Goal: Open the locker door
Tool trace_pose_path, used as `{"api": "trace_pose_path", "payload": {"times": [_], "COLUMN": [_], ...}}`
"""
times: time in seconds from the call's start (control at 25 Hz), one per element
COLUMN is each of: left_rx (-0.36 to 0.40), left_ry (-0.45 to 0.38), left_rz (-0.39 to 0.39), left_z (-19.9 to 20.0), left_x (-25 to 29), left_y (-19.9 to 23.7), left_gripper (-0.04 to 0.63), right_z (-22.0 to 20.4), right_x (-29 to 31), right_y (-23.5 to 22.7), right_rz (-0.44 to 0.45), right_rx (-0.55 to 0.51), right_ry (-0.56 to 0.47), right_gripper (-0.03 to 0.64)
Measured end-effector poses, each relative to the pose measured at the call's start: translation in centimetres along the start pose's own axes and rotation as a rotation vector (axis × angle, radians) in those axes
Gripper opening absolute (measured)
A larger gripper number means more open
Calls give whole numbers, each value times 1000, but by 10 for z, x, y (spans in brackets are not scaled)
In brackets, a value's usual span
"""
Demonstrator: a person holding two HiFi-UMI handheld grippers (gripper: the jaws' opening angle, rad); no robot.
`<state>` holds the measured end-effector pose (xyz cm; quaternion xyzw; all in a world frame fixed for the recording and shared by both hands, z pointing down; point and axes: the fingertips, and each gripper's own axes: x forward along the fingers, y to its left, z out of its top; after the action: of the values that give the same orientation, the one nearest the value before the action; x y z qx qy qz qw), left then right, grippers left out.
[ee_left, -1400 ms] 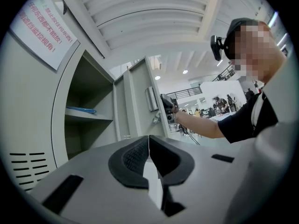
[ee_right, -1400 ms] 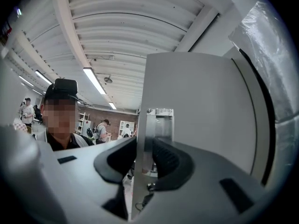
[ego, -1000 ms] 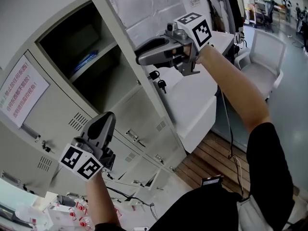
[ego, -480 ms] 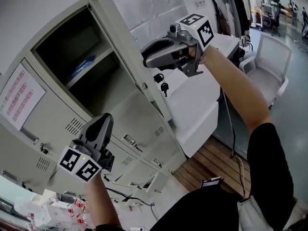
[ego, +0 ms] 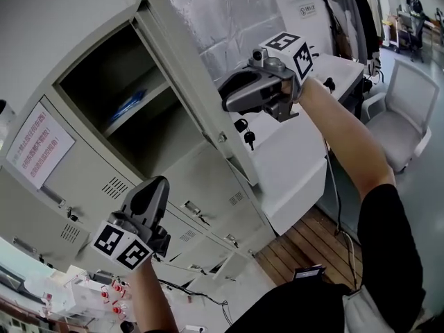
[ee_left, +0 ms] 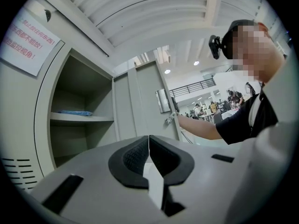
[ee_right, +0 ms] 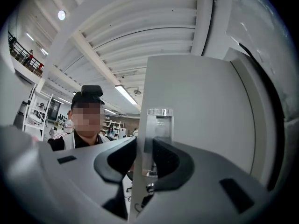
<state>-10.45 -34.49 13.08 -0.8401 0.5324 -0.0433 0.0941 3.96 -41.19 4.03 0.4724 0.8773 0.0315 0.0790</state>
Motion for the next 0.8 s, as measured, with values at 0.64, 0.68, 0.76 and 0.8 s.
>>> {"api": "trace_pose_path", "payload": {"times": [0.64,0.68,0.76,0.8], "left_rx": [3,2,2,2], "left_ry": [33,32,30,29], "left_rz": [58,62,65,63], "left_z": [13,12,10,8], "left_x": [5,3,-1,-3], "left_y": [-4,-4,-3,-3], "left_gripper": [18,18,18,18], "right_z": [14,14,12,11], "right_x": [-68,-72,-76,-78], "right_y": [9,9,7,5], "right_rz": [46,45,41,39], "right_rx": [7,10,14,16], "right_ry": [-56,-64,-74,-77], "right_gripper": [121,121,121,123]}}
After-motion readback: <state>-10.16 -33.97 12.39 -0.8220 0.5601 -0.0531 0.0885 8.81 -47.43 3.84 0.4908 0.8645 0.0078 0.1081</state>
